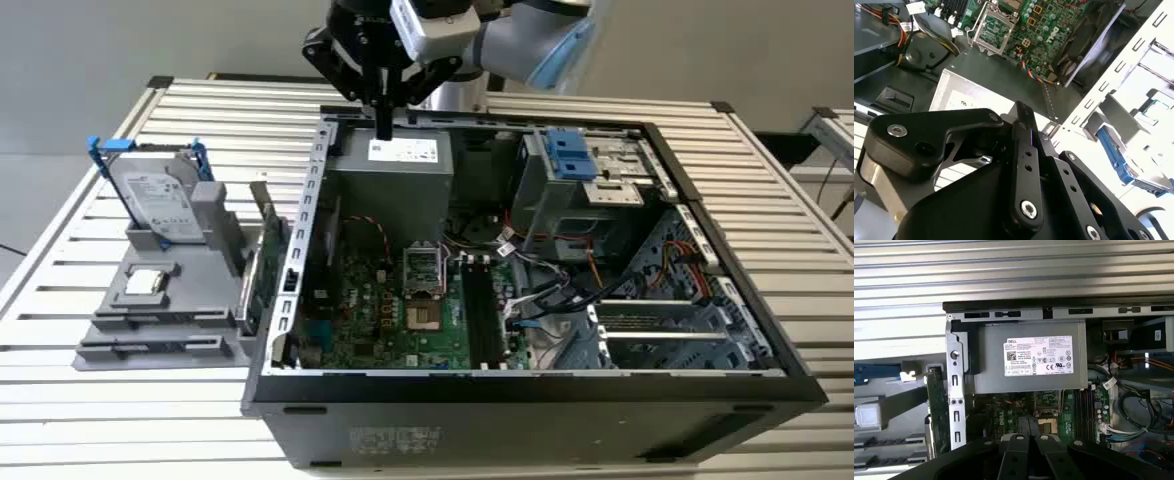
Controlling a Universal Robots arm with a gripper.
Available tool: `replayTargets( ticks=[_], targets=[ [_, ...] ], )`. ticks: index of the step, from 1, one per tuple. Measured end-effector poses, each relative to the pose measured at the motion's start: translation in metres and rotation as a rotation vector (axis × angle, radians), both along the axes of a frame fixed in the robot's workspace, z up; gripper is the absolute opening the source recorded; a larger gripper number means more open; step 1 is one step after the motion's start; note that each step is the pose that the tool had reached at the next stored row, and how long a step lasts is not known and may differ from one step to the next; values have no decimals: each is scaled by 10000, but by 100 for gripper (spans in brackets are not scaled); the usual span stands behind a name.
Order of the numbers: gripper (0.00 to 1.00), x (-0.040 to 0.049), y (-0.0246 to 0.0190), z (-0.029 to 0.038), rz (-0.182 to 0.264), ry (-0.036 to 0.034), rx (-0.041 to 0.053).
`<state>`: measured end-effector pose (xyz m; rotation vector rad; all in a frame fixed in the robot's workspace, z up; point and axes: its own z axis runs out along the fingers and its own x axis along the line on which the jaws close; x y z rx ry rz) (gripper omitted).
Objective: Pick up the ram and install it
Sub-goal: 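Reach for the ram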
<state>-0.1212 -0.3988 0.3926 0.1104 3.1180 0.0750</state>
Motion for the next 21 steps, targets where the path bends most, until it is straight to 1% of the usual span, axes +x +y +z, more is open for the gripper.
replayTargets(
  ticks=[13, 21],
  targets=[
    [0, -9, -1, 0, -1, -1, 0],
    [0, -109, -8, 0, 0, 0, 0]
  ],
)
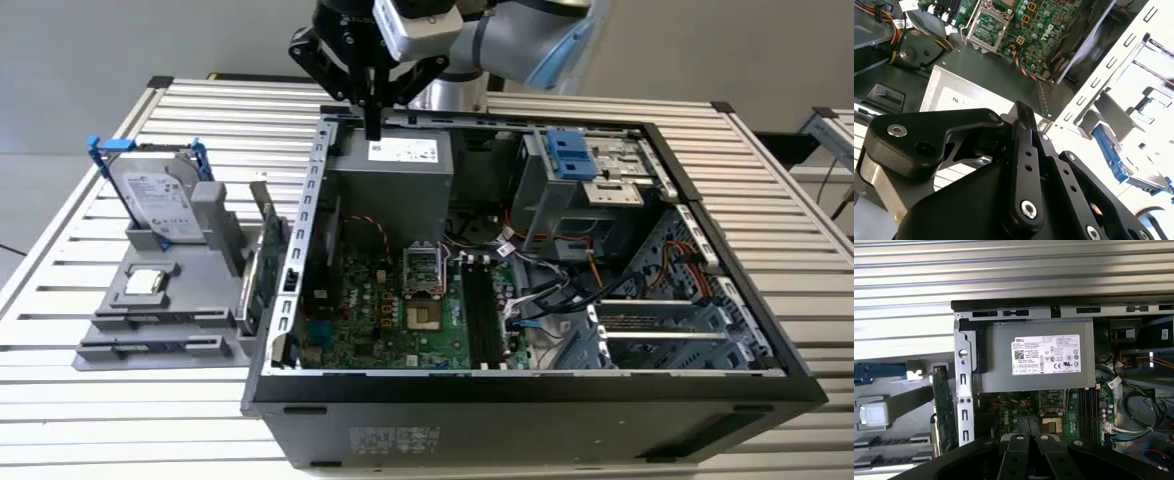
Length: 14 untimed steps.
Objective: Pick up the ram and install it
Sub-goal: 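Reach for the ram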
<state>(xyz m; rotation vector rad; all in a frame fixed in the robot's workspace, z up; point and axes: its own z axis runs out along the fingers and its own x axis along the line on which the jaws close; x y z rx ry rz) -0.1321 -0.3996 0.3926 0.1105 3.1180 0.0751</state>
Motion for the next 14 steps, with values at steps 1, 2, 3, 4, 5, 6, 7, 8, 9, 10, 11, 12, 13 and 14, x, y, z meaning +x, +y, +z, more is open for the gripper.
replayTargets(
  ticks=[1, 2, 3, 4, 5, 6, 7, 8, 9, 10, 11, 12, 13, 14],
  targets=[
    [0, -14, -1, 0, 0, 0, 1],
    [0, -25, -2, 0, 1, -1, 2],
    [0, -34, -2, 0, 0, -1, 2],
    [0, -42, -3, 0, 1, 0, 3],
    [0, -51, -4, 0, 0, 0, 3],
    [0, -61, -5, 0, 0, 1, 2],
    [0, -72, -5, 0, 0, 0, 3],
    [0, -83, -6, 0, 1, 0, 3],
    [0, -93, -6, 0, 0, -1, 4],
    [0, -103, -7, 0, 1, 0, 4],
    [0, -113, -7, 0, 0, 0, 3],
    [0, -124, -8, 0, 1, 0, 3],
    [0, -133, -9, 0, 1, 0, 3],
    [0, -143, -9, 0, 0, 0, 4]
  ],
)
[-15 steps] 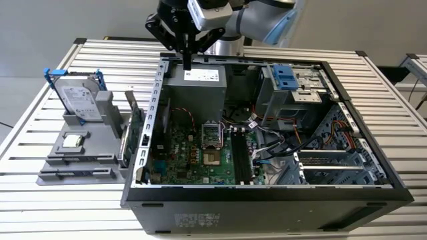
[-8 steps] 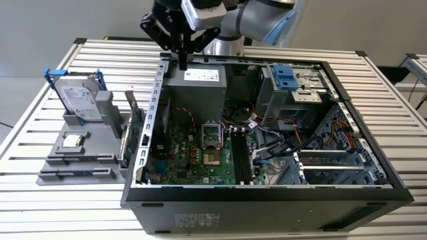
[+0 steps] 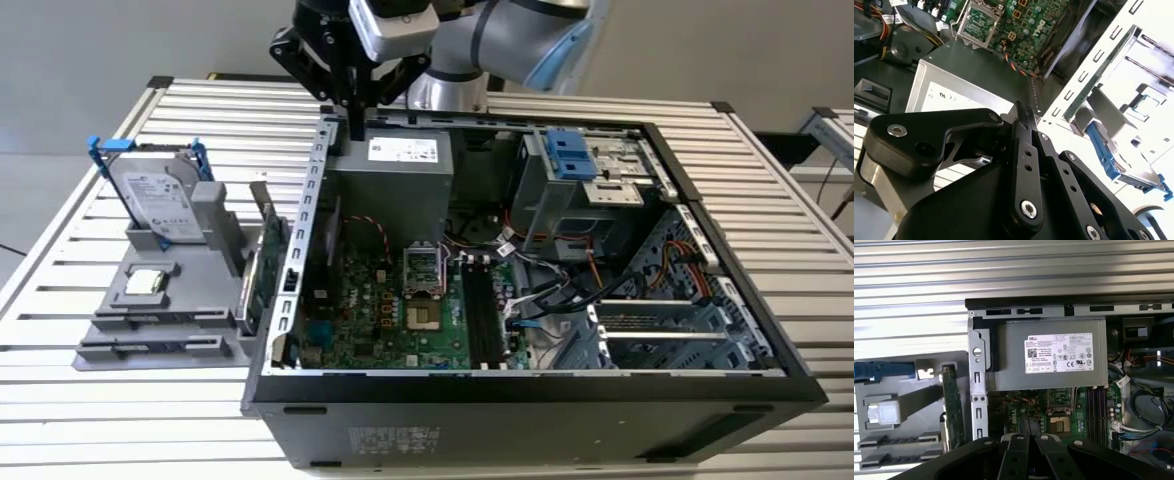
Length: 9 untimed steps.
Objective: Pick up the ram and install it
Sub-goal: 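Reach for the ram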
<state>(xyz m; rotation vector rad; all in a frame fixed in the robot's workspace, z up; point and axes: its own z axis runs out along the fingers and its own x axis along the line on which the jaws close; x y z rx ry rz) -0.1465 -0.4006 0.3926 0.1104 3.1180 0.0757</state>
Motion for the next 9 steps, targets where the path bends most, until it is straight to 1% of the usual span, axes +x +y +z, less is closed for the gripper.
replayTargets(
  ticks=[9],
  targets=[
    [0, -86, -6, 0, -1, 0, 0]
  ],
)
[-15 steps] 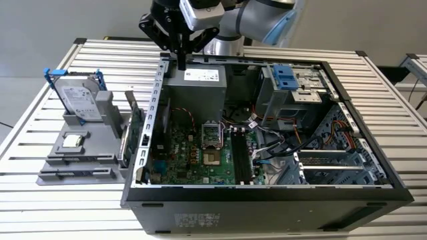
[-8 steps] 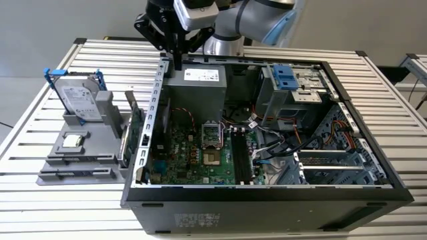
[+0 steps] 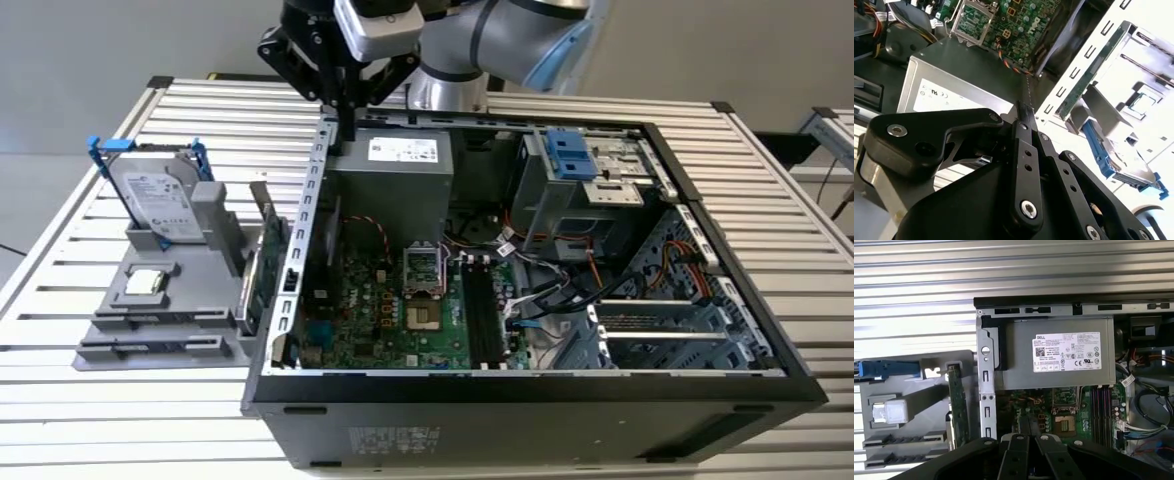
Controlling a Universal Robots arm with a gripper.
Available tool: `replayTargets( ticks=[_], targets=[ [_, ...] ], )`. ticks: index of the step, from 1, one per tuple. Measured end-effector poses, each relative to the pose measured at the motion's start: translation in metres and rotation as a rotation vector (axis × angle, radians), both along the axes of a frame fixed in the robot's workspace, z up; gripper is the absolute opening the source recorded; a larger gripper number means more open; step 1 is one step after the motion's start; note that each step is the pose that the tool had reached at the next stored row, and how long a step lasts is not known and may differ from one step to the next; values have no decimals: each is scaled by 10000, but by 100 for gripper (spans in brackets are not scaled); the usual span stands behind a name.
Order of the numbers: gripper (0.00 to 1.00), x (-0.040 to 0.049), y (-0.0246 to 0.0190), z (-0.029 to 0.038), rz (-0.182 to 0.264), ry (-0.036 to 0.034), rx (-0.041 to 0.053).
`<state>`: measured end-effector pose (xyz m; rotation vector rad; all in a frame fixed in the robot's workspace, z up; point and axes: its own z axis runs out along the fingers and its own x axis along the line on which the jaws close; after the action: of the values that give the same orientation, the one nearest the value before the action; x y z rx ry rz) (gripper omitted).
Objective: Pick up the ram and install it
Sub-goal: 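Reach for the ram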
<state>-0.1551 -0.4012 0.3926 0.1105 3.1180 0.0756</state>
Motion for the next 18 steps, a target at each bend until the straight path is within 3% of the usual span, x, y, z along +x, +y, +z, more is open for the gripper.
replayTargets(
  ticks=[18],
  targets=[
    [0, -163, -16, 0, 0, 0, -1]
  ],
)
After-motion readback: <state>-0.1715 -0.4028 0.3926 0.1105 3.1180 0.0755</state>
